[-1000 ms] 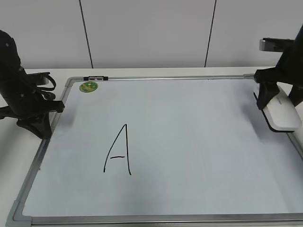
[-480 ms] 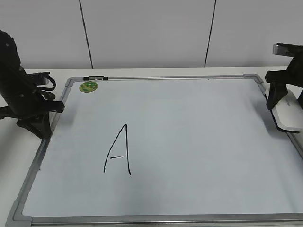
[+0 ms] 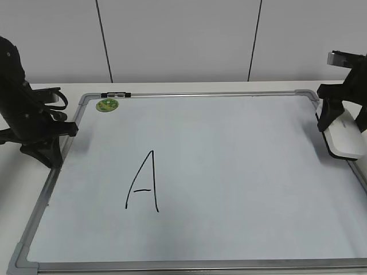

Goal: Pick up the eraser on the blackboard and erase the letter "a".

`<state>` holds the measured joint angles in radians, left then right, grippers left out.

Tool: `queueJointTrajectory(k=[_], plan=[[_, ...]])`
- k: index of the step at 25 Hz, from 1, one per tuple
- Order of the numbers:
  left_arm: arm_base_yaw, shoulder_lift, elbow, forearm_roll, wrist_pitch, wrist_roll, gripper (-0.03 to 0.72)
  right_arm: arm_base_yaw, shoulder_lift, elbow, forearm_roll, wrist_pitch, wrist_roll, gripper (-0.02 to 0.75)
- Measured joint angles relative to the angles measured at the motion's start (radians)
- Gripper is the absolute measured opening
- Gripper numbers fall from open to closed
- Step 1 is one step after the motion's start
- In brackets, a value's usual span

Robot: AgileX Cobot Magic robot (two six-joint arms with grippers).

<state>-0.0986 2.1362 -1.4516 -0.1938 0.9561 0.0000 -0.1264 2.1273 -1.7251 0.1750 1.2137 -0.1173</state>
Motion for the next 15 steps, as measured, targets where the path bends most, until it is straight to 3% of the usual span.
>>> queueJointTrajectory(k=[15], plan=[[0.0, 0.0, 0.0, 0.0, 0.001, 0.0, 0.055, 0.0, 0.09, -0.006, -0.023, 0.0, -0.028, 0.519]])
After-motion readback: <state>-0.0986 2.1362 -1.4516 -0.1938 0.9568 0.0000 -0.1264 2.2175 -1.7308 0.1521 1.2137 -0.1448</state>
